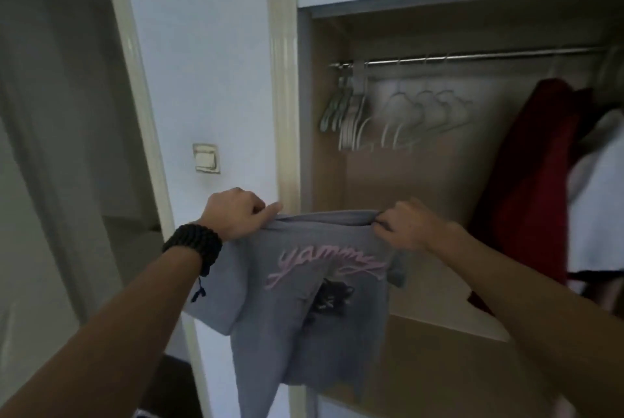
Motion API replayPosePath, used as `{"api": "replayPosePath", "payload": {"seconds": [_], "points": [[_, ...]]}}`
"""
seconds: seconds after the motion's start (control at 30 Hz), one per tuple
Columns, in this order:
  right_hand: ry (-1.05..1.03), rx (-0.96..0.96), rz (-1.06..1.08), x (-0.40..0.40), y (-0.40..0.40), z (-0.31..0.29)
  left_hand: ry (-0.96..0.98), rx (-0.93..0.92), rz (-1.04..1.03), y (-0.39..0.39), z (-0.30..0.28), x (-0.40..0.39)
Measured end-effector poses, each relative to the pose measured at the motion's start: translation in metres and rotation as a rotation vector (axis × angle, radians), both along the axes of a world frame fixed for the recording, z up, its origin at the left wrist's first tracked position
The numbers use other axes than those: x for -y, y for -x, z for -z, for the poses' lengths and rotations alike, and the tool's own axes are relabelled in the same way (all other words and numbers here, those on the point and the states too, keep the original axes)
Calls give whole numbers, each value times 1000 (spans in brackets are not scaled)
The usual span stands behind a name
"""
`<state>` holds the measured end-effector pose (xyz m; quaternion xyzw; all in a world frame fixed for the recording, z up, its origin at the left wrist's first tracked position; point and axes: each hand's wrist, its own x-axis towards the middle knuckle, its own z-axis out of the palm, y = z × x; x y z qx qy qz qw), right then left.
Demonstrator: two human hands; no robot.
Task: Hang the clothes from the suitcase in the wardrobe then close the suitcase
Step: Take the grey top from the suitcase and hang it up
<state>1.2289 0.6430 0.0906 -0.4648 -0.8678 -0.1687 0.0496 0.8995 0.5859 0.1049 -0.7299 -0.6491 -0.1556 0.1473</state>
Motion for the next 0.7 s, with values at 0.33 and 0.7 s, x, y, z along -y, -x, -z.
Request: {"api": "replayPosePath", "payload": {"seconds": [0.33,0.7], "points": [[-5,-165,340,-29,-181,-39,317,-228,195,-216,-49,-95],[164,-507,212,-103,-231,-28,145,782,306,-276,-52,-169]]}}
